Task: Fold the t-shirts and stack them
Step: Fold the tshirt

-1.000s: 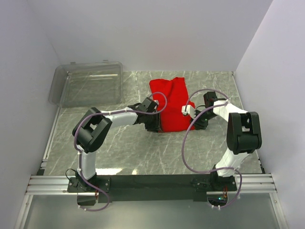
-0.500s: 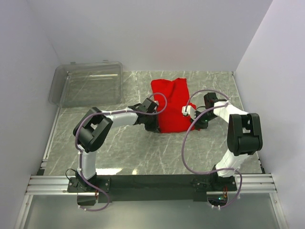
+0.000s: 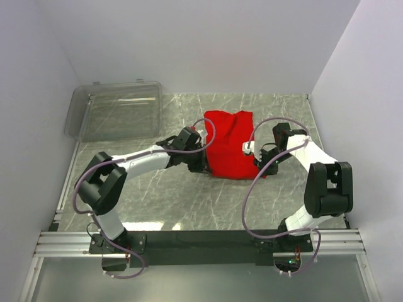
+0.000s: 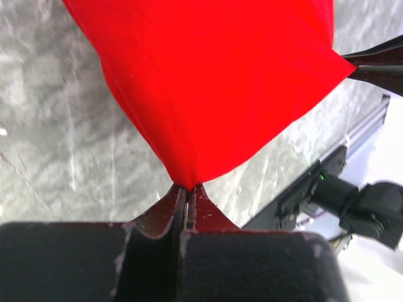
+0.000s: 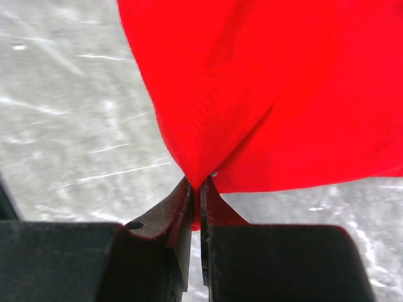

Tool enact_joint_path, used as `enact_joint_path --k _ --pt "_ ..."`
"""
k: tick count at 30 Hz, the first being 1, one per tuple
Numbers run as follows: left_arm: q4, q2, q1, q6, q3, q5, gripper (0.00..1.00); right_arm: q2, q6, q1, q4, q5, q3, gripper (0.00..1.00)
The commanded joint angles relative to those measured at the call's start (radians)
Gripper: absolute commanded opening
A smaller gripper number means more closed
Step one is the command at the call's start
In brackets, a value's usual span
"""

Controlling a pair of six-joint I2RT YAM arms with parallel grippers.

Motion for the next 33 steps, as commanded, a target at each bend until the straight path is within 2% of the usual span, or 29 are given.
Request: enact_joint_path --k 1,14,21,26,33 --pt "-0.021 -0.092 -0.004 0.028 -0.023 0.051 0.01 -0.073 -0.042 -0.008 -0.159 -0.054 0.045 0.07" --pt "-0.137 -0.232 0.002 0.051 -0.007 0.127 0.01 -0.172 -0.062 -0.017 -0.432 -0.117 0.185 0.07" --pt "-0.134 -0.269 0.066 0.039 0.042 0.148 0.01 -0.163 -0.023 -0.018 -0.462 -0.143 0.292 0.07" --pt "-0.079 -0.171 0.158 0.034 0.107 0.182 0.01 -0.035 0.031 -0.017 -0.410 -0.150 0.392 0.06" --pt "-0.076 0.058 0.186 0.066 0.357 0.225 0.01 0.182 0.085 -0.017 -0.405 -0.178 0.637 0.06"
